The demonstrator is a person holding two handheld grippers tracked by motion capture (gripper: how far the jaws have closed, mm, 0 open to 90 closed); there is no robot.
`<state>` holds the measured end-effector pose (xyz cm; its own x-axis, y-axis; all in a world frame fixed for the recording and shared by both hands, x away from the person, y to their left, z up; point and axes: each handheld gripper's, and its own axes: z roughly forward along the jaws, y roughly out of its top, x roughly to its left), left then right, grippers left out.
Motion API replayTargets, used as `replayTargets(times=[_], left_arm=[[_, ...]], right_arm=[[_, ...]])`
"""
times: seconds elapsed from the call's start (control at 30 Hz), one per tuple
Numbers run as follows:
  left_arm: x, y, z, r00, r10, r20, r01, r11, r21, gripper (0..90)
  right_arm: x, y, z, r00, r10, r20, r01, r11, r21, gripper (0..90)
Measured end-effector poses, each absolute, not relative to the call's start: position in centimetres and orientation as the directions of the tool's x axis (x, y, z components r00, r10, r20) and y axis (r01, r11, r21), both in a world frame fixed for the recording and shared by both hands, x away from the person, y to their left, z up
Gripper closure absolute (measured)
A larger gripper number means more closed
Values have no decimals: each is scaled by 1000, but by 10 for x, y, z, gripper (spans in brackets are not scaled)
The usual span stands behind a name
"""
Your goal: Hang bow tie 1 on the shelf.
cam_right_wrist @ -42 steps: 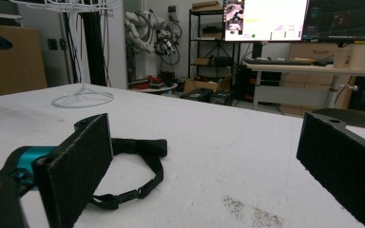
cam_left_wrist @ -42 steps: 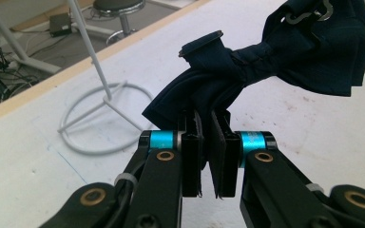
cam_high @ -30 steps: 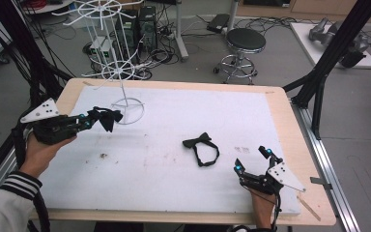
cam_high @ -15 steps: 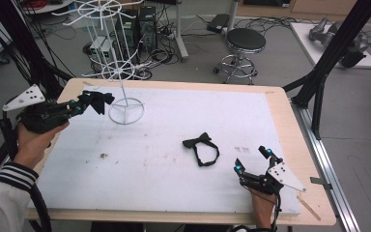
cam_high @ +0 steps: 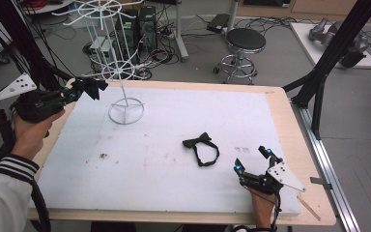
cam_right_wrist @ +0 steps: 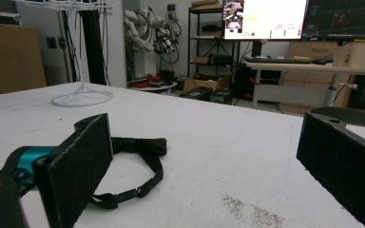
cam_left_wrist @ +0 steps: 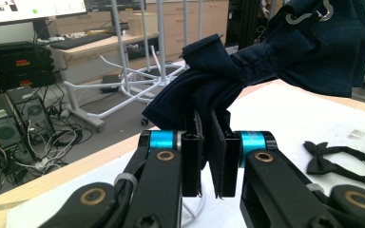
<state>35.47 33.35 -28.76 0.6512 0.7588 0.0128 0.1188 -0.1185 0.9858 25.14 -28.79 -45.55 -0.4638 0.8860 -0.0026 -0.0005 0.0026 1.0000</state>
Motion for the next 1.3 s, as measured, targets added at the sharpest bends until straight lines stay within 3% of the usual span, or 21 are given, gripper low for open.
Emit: replayTargets(times=[0.8,1.3], left_arm=[[367,338,-310,580,815,-6,193,-130,973,837],[368,333,-327,586,810,-15,242,-158,957,836]], right_arm=[[251,-288,-455,-465,885,1,4,1,1000,39],[251,-288,-456,-463,886,-3,-2,3,1000,39]])
